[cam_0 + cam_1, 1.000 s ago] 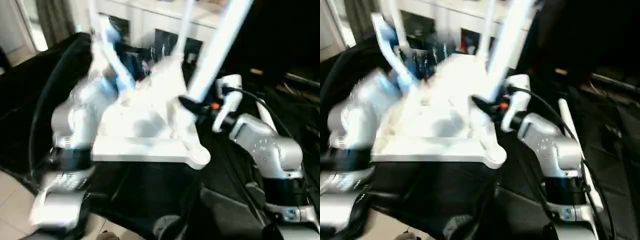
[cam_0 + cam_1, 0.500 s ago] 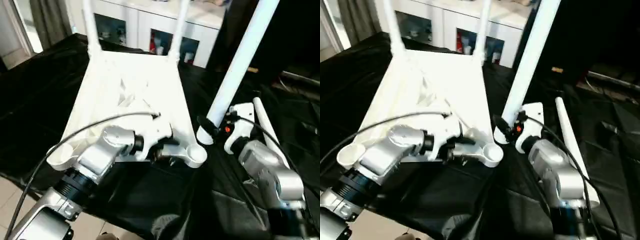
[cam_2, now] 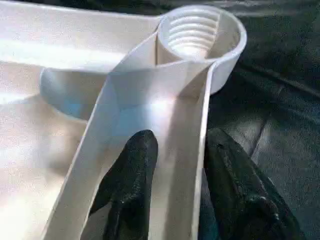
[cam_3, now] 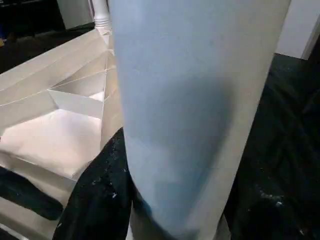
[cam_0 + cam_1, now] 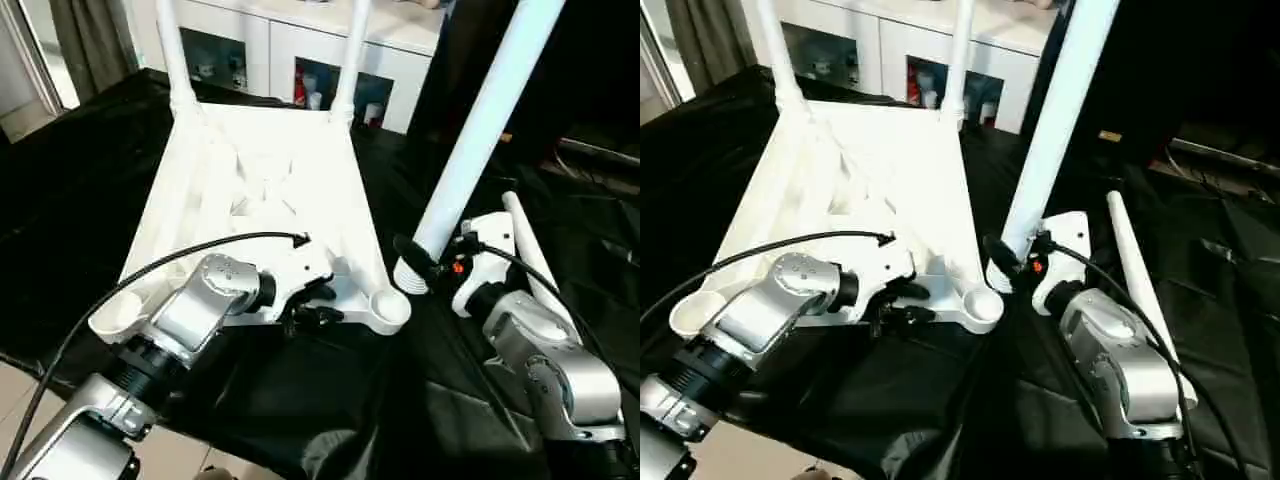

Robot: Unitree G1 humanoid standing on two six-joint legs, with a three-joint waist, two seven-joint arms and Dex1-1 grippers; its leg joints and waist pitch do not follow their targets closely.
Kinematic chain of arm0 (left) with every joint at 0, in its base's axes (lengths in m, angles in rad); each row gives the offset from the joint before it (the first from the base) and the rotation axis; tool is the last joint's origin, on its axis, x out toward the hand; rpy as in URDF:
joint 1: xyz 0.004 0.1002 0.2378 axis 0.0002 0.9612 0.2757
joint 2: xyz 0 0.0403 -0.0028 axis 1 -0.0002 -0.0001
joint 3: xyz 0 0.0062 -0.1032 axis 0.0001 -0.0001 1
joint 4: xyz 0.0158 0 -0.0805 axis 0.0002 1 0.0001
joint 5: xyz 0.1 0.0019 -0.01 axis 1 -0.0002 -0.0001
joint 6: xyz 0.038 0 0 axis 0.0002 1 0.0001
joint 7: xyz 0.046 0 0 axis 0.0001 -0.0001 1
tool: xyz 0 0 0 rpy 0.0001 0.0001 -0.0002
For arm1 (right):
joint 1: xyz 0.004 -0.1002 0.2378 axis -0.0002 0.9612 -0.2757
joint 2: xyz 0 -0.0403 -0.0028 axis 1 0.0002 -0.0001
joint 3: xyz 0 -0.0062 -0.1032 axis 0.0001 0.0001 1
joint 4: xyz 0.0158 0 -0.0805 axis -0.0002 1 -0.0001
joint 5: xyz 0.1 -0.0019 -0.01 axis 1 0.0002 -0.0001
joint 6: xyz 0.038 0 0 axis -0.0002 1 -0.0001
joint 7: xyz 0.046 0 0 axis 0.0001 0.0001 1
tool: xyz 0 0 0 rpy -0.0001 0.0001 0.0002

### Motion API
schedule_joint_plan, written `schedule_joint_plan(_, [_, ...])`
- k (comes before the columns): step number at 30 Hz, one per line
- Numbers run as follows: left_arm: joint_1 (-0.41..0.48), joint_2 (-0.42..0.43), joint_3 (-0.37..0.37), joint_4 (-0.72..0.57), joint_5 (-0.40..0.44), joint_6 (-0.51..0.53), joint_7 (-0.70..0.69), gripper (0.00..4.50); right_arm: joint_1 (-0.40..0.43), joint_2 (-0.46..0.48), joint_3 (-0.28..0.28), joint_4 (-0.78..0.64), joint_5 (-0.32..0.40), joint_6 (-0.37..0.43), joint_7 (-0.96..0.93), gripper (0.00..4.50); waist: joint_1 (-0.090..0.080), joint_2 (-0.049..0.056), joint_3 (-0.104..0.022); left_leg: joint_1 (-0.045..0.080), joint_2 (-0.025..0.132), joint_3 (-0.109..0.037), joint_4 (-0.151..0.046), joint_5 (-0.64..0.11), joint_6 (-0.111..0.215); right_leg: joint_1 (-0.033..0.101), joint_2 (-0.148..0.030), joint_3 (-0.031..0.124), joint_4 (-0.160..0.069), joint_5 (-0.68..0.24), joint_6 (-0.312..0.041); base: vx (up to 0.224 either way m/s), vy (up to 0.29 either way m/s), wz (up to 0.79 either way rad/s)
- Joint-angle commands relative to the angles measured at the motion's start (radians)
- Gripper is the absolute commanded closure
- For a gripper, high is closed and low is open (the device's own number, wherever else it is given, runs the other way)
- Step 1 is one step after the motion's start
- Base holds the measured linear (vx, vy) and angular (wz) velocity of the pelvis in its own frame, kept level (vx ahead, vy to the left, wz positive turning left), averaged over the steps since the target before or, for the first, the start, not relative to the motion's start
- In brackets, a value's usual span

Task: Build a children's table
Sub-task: Insert table leg to table base

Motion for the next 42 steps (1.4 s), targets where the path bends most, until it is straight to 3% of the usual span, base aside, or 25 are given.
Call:
schedule_joint_plan(1, [0.003,0.006,0.010,-0.027,0.006,0.014,-0.011,3.20,0.003,-0.005,-0.011,-0.033,0.004,0.006,-0.003,2.56,-0.002,0.021,-0.065,-0.001,-0.011,0.014,-0.071,-0.227,-0.023,0.052,-0.017,0.027,-0.072,-0.240,-0.152,0.000,0.000,0.00])
schedule_joint_plan(3, [0.004,0.010,0.008,-0.031,0.005,0.018,-0.019,3.21,0.003,-0.005,-0.008,-0.034,0.003,0.006,-0.005,2.56,-0.002,0.023,-0.065,-0.001,-0.011,0.014,-0.072,-0.226,-0.024,0.052,-0.016,0.026,-0.070,-0.231,-0.156,0.000,0.000,0.00])
schedule_joint_plan(4, [0.006,0.015,0.003,-0.034,0.007,0.018,-0.025,3.45,0.002,-0.004,-0.007,-0.035,0.004,0.007,-0.006,2.56,-0.001,0.026,-0.065,0.000,-0.011,0.013,-0.073,-0.224,-0.024,0.052,-0.016,0.026,-0.070,-0.224,-0.158,0.000,0.000,0.00])
schedule_joint_plan(7, [0.009,0.021,-0.001,-0.035,0.012,0.018,-0.032,3.61,0.000,-0.004,-0.007,-0.034,0.005,0.006,-0.006,2.56,-0.002,0.025,-0.066,-0.002,-0.011,0.014,-0.072,-0.209,-0.021,0.054,-0.016,0.027,-0.067,-0.196,-0.165,0.000,0.000,0.00])
schedule_joint_plan(9, [0.009,0.021,-0.001,-0.033,0.014,0.019,-0.033,4.03,0.000,-0.004,-0.007,-0.035,0.006,0.006,-0.006,2.56,-0.002,0.026,-0.066,-0.002,-0.011,0.015,-0.072,-0.206,-0.019,0.054,-0.015,0.027,-0.067,-0.191,-0.168,0.000,0.000,0.00])
schedule_joint_plan(13, [0.006,0.031,-0.006,-0.025,0.027,0.016,-0.045,4.09,-0.007,-0.004,-0.007,-0.033,0.014,0.011,0.000,2.56,-0.004,0.026,-0.065,-0.004,-0.012,0.014,-0.073,-0.219,-0.019,0.054,-0.016,0.026,-0.070,-0.231,-0.158,0.000,0.000,0.00])
schedule_joint_plan(17, [0.005,0.036,-0.005,-0.021,0.031,0.017,-0.049,4.47,-0.014,-0.005,-0.004,-0.036,0.028,0.022,0.014,2.56,-0.010,0.027,-0.066,-0.005,-0.012,0.013,-0.072,-0.215,-0.015,0.054,-0.016,0.026,-0.071,-0.233,-0.157,0.000,0.000,0.00])
schedule_joint_plan(22, [0.013,0.050,-0.014,-0.011,0.060,-0.004,-0.050,4.50,-0.024,-0.010,0.003,-0.030,0.034,0.026,0.027,2.56,-0.021,0.026,-0.065,-0.009,-0.012,0.013,-0.071,-0.211,-0.009,0.054,-0.017,0.026,-0.072,-0.240,-0.159,0.000,0.000,0.00])
schedule_joint_plan(23, [0.015,0.054,-0.017,-0.010,0.067,-0.011,-0.047,4.50,-0.027,-0.010,0.003,-0.028,0.035,0.026,0.028,2.56,-0.021,0.021,-0.065,-0.010,-0.012,0.013,-0.072,-0.216,-0.008,0.054,-0.018,0.026,-0.073,-0.263,-0.155,0.000,0.000,0.00])
schedule_joint_plan(25, [0.020,0.063,-0.022,-0.007,0.081,-0.034,-0.040,4.50,-0.035,-0.006,0.002,-0.021,0.044,0.029,0.030,2.56,-0.023,0.023,-0.063,-0.009,-0.012,0.013,-0.073,-0.226,-0.011,0.052,-0.018,0.026,-0.077,-0.289,-0.144,0.000,0.000,0.00])
schedule_joint_plan(26, [0.033,0.077,-0.006,-0.008,0.086,-0.052,-0.030,4.50,-0.061,0.014,-0.011,-0.005,0.085,0.057,0.040,2.56,-0.023,0.008,-0.063,-0.011,-0.011,0.013,-0.072,-0.226,-0.008,0.052,-0.018,0.025,-0.078,-0.300,-0.140,0.000,0.000,0.00])
schedule_joint_plan(27, [0.035,0.079,-0.005,-0.008,0.086,-0.053,-0.030,4.50,-0.063,0.015,-0.012,-0.004,0.089,0.060,0.041,2.56,-0.023,0.017,-0.063,-0.011,-0.010,0.011,-0.074,-0.226,-0.008,0.052,-0.020,0.026,-0.074,-0.303,-0.141,0.000,0.000,0.00])
schedule_joint_plan(28, [0.039,0.084,0.002,-0.009,0.086,-0.055,-0.027,4.50,-0.072,0.022,-0.018,0.001,0.105,0.071,0.044,2.56,-0.025,0.018,-0.063,-0.012,-0.010,0.010,-0.075,-0.228,-0.008,0.051,-0.020,0.025,-0.074,-0.305,-0.140,0.000,0.000,0.00])
schedule_joint_plan(29, [0.047,0.092,0.018,-0.014,0.079,-0.059,-0.028,4.50,-0.088,0.024,-0.016,0.011,0.121,0.087,0.062,2.56,-0.026,0.006,-0.063,-0.012,-0.010,0.011,-0.075,-0.232,-0.009,0.051,-0.019,0.024,-0.077,-0.316,-0.136,0.000,0.000,0.00])
schedule_joint_plan(30, [0.047,0.093,0.020,-0.014,0.078,-0.059,-0.028,4.50,-0.090,0.024,-0.015,0.012,0.122,0.089,0.065,2.56,-0.023,0.011,-0.062,-0.009,-0.009,0.010,-0.074,-0.234,-0.010,0.050,-0.021,0.025,-0.074,-0.318,-0.137,0.000,0.000,0.00])
schedule_joint_plan(33, [0.060,0.104,0.063,-0.026,0.041,-0.080,-0.045,4.50,-0.125,0.011,0.012,0.041,0.139,0.119,0.124,2.57,-0.023,-0.003,-0.061,-0.011,-0.009,0.011,-0.075,-0.223,-0.006,0.049,-0.022,0.025,-0.074,-0.323,-0.137,0.000,0.000,0.00])
schedule_joint_plan(35, [0.069,0.109,0.081,-0.035,0.013,-0.099,-0.068,4.50,-0.154,0.004,0.039,0.078,0.123,0.120,0.149,2.57,-0.025,0.003,-0.061,-0.011,-0.008,0.009,-0.076,-0.212,-0.012,0.048,-0.023,0.025,-0.071,-0.307,-0.142,0.000,0.000,0.00])
schedule_joint_plan(36, [0.069,0.109,0.089,-0.030,0.005,-0.102,-0.070,4.50,-0.181,-0.008,0.070,0.119,0.091,0.129,0.154,2.57,-0.024,-0.006,-0.062,-0.011,-0.008,0.010,-0.075,-0.208,-0.012,0.048,-0.022,0.024,-0.072,-0.304,-0.142,0.000,0.000,0.00])
schedule_joint_plan(37, [0.067,0.110,0.088,-0.021,0.008,-0.108,-0.069,4.50,-0.191,-0.016,0.087,0.136,0.073,0.125,0.157,2.57,-0.025,-0.003,-0.061,-0.009,-0.008,0.010,-0.076,-0.201,-0.015,0.046,-0.022,0.025,-0.069,-0.294,-0.148,0.000,0.000,0.00])
schedule_joint_plan(42, [0.056,0.114,0.086,0.029,0.025,-0.129,-0.062,4.50,-0.225,-0.031,0.113,0.176,0.053,0.147,0.166,2.57,-0.015,-0.011,-0.063,-0.007,-0.009,0.015,-0.073,-0.164,-0.012,0.048,-0.023,0.028,-0.065,-0.249,-0.154,0.000,0.000,0.00])
